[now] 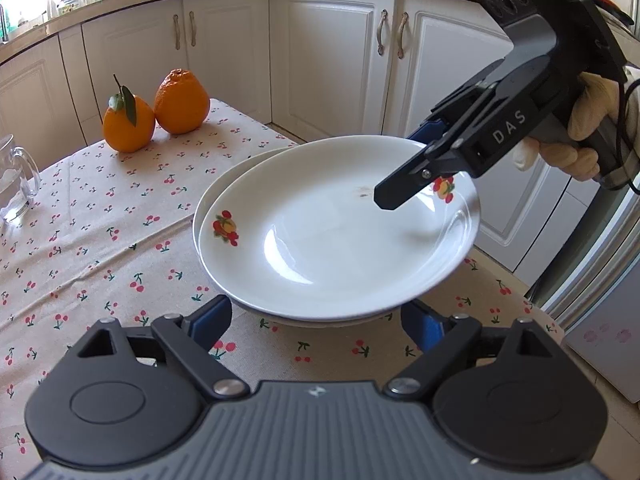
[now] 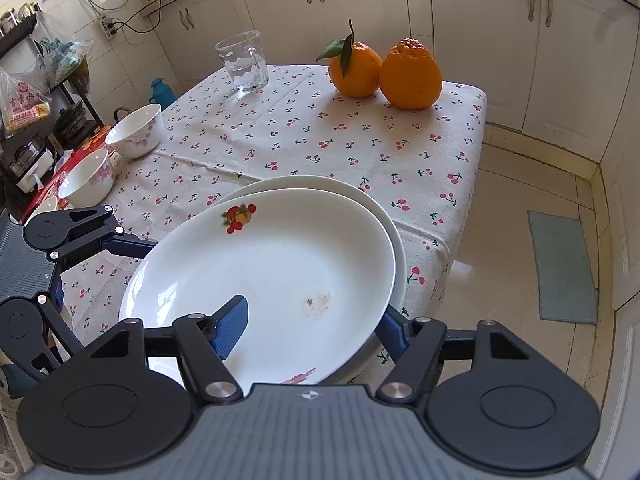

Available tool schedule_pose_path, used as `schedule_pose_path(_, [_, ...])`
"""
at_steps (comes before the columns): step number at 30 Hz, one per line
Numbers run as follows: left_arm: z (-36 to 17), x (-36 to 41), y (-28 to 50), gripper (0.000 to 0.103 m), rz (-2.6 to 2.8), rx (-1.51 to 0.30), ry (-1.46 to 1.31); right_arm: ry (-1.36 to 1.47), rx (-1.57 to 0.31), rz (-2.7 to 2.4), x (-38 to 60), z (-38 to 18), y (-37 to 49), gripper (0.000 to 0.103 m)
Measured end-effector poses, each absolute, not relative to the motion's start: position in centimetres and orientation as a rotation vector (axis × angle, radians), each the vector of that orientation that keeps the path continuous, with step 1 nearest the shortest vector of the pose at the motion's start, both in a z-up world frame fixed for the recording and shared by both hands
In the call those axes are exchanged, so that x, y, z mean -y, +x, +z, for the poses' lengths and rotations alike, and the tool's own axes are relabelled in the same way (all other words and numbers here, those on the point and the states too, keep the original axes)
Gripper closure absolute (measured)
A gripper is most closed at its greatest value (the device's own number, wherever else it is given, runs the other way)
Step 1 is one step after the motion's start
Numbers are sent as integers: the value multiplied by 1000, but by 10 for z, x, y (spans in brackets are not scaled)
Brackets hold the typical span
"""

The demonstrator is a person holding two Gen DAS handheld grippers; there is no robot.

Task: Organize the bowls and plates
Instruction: 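Lower the held plate onto the stacked white plates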

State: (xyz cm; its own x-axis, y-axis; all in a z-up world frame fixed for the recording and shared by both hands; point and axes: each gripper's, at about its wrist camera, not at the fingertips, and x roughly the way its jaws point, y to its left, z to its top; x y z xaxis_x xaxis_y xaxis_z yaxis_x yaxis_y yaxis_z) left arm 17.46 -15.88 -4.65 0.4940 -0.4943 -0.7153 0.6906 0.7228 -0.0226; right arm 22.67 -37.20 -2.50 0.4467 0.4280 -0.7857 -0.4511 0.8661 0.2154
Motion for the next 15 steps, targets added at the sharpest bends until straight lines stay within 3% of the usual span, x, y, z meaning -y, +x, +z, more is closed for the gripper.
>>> schedule_pose_path(15, [-48, 158, 173, 9, -722, -748, 298, -37, -964, 497, 369, -23, 218, 25])
